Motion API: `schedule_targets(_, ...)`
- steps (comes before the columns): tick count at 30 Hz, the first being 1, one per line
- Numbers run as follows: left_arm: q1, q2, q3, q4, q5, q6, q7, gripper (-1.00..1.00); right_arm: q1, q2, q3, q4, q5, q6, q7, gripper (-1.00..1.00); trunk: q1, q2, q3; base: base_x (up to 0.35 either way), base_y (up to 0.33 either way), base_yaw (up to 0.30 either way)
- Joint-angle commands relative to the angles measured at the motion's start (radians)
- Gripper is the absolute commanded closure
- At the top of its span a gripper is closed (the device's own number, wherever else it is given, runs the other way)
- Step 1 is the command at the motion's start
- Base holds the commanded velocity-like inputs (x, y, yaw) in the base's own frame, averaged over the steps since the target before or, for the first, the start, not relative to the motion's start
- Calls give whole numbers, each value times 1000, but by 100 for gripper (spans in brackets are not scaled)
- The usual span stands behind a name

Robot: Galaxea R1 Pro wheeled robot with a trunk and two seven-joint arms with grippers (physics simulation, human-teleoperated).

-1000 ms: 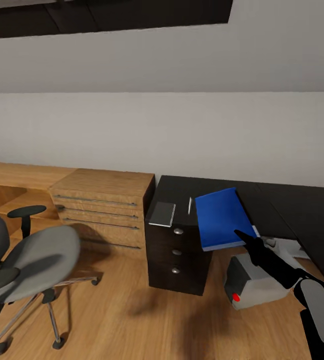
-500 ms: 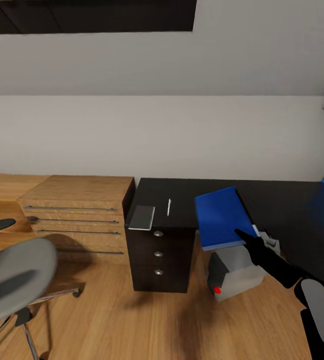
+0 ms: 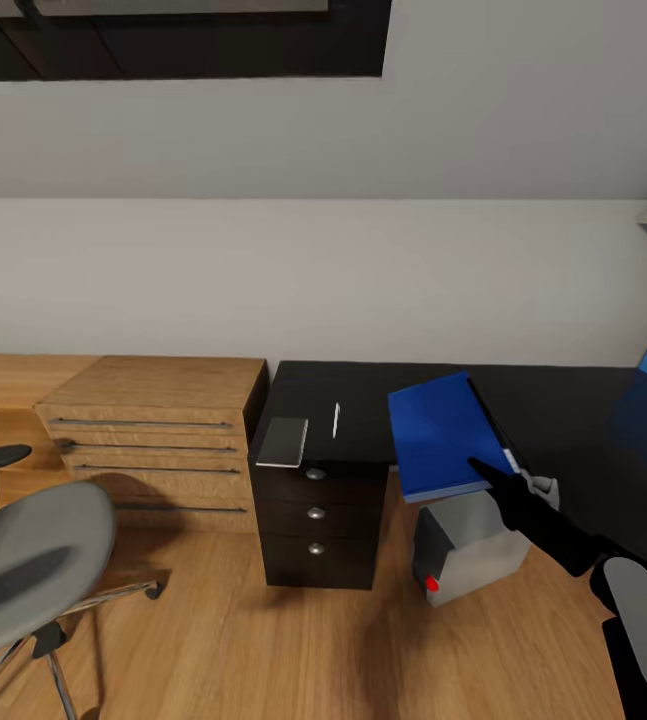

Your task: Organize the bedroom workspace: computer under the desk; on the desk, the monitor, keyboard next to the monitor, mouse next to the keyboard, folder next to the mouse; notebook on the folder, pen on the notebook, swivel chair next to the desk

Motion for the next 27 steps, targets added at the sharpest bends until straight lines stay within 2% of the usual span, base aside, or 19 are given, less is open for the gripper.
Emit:
schedule_targets(1,-1,1,-9,0,8,-4,7,-100,-1,0,-3,0,7,6,6,100,-4,7,2,0,0,0)
schedule_targets(10,-1,0,-9,1,9,-2,7,-100,-1,1,-6,0,6,10,7,100,-39,70,30,0,0,0)
schedule_targets(16,-1,-10,-10,4,10,-1,7,-100,-1,3,-6,-2,1,10,8,100,-62,112,49,0,0,-19)
schedule_targets(18,-1,-11,-10,5,10,1,7,-100,-1,5,-7,-5,-14,11,7,100,-69,126,56,0,0,-199)
schedule_targets(27,-1,-13,-10,5,10,2,7,-100,-1,3,-9,-6,-16,12,5,100,-104,189,84,0,0,-267)
